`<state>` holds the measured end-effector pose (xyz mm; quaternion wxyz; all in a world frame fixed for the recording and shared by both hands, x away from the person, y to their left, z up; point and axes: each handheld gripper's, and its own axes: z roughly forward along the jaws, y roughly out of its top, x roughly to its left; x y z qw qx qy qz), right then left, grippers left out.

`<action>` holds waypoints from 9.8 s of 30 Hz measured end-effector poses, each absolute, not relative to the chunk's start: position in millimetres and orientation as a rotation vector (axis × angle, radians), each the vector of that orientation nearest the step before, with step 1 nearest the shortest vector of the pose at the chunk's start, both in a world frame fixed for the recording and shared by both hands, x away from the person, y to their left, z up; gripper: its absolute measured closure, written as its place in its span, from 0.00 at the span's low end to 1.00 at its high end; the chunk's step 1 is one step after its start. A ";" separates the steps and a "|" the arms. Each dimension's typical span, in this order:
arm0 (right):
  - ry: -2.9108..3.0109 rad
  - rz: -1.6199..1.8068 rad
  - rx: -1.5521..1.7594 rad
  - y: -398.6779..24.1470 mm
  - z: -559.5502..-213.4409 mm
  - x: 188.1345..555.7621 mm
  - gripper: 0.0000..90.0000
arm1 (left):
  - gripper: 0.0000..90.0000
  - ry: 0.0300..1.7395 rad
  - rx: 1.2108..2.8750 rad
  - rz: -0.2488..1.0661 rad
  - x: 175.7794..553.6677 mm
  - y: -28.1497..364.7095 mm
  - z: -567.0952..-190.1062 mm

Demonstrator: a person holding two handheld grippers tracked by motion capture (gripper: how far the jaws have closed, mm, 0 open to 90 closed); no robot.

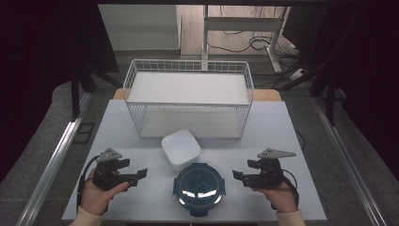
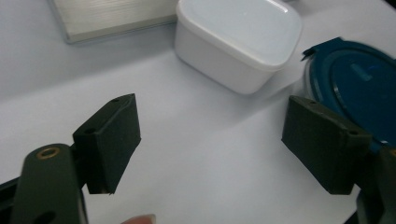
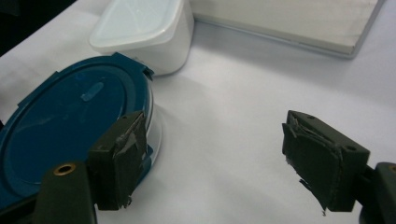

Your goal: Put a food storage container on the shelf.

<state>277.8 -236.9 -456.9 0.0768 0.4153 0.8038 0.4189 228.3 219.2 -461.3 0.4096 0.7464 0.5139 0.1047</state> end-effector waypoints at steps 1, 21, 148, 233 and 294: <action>2.409 1.262 1.240 -236.7 -456.7 277.3 0.25 | 0.20 1.294 1.868 0.248 228.3 218.3 -460.5; 2.433 1.299 1.411 -236.4 -458.9 273.5 0.19 | 0.14 1.305 1.842 0.082 226.5 199.8 -460.5; 2.479 1.581 1.632 -182.0 -454.2 256.0 0.44 | 0.46 1.296 1.613 -0.351 227.7 140.1 -470.1; 2.422 1.635 1.374 -150.4 -274.8 388.5 0.46 | 0.46 1.149 1.640 -0.226 362.9 172.3 -300.0; 2.405 1.683 1.601 -143.9 -297.8 506.5 0.46 | 0.45 1.305 1.546 -0.352 484.1 183.6 -315.9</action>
